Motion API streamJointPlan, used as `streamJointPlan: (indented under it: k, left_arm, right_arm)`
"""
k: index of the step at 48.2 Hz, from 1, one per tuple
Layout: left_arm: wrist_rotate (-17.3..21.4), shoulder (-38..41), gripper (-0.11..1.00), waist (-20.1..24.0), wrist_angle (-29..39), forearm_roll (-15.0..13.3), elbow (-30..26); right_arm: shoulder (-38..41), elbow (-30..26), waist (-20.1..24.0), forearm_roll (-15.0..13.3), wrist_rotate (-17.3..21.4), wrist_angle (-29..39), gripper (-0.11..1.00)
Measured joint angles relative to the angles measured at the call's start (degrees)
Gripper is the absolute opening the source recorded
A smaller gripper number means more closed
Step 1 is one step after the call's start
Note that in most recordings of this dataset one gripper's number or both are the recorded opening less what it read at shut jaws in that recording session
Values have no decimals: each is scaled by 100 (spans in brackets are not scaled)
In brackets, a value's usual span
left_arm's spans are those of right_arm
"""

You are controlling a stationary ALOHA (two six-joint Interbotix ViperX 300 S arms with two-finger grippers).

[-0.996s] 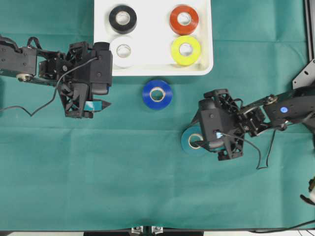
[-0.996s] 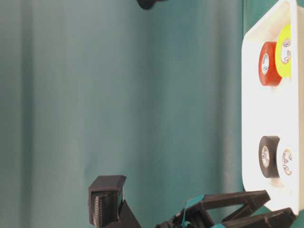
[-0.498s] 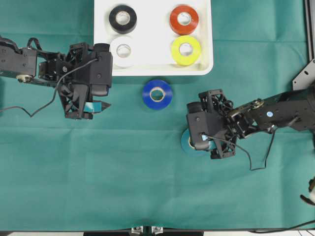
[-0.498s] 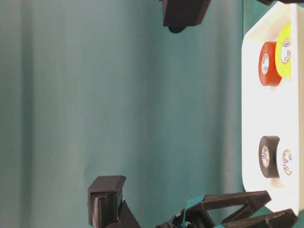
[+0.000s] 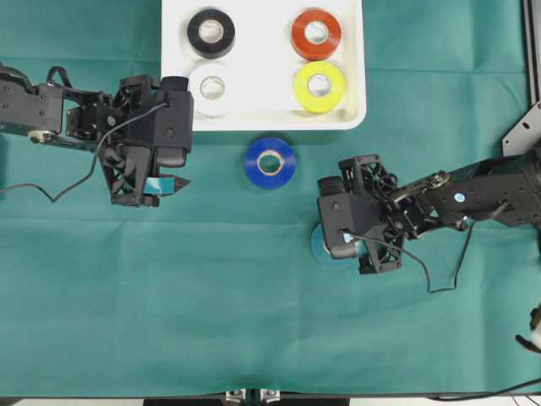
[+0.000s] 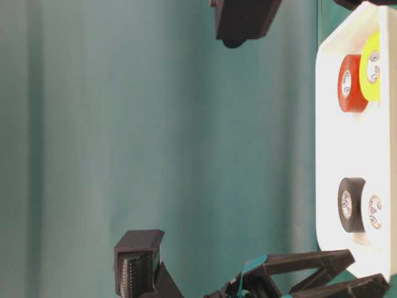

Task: Put the tape alternately from left to right into the white case.
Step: 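Move the right gripper down into the teal tape roll's hole and close, then carry the teal roll into the tray between black and red-orange rolls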

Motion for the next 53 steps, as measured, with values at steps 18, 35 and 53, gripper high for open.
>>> streamJointPlan:
  k: [18, 35, 53]
  left_arm:
    - [9, 0, 68, -9, 0, -9, 0]
    - [0, 0, 68, -18, 0, 0, 0]
    - [0, 0, 68, -35, 0, 0, 0]
  right_arm:
    - [0, 0, 9, -9, -26, 0, 24]
    - [-193, 0, -9, -9, -26, 0, 24]
    - [-1169, 114, -18, -9, -26, 9, 24]
